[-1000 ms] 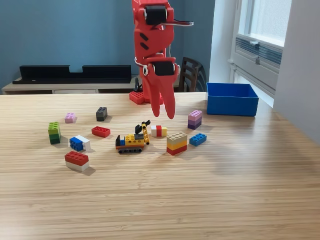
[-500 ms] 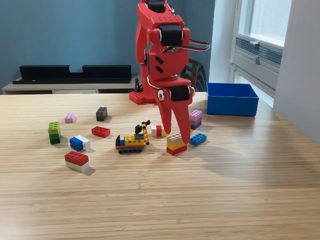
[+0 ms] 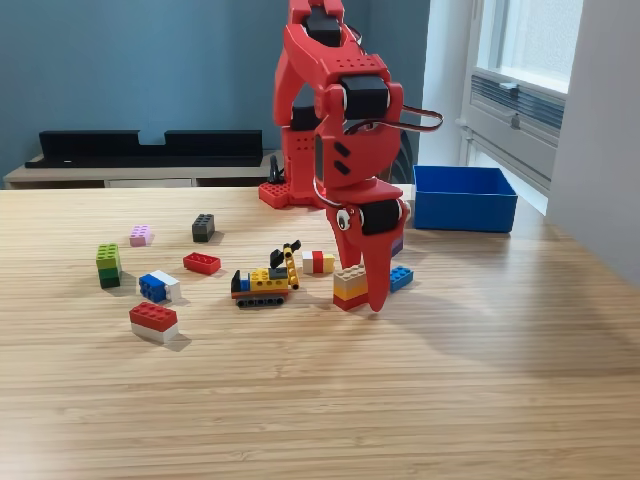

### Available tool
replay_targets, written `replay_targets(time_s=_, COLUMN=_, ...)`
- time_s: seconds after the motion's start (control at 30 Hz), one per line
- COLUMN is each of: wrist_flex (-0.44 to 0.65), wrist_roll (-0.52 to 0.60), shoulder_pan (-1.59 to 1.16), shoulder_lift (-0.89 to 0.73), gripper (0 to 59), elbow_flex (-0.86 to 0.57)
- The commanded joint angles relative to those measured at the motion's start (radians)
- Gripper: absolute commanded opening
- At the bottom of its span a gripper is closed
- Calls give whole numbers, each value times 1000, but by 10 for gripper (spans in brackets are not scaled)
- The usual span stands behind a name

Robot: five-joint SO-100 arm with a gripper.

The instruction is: Grasp a lego block and put it in the bin.

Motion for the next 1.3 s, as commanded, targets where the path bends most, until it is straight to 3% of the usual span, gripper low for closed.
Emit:
replay_targets(time_s=0.03, wrist_flex=2, wrist_roll=29, shoulder_pan=-6, shoulder_lift=5, gripper=1, elbow_flex=-44)
replay_targets(time_s=0.43, wrist_flex=15, wrist_roll=55, shoulder_pan=0, shoulder_lift=20, gripper=0, elbow_flex=-44)
replay_targets(time_s=0.6, wrist_flex=72, wrist_roll=58, shoulder_pan=0, shoulder_lift=21, gripper=0, elbow_flex=-46)
replay_targets(time_s=0.7, wrist_flex=170, wrist_roll=75, shoulder_pan=9, shoulder_lift=38, gripper=0, elbow_flex=-140)
replay_targets(time_s=0.83, wrist_flex=215, wrist_roll=94, shoulder_pan=-3, shoulder_lift=158, gripper=0, elbow_flex=-173)
replay_targets(time_s=1.07, wrist_flex=245, wrist_roll=89, shoulder_pan=-38, shoulder_lift=402, gripper=0, elbow_flex=-61)
replay_targets(time_s=1.3, wrist_flex=244, wrist_roll=137, shoulder_pan=-250, shoulder_lift=592, gripper=0, elbow_flex=181)
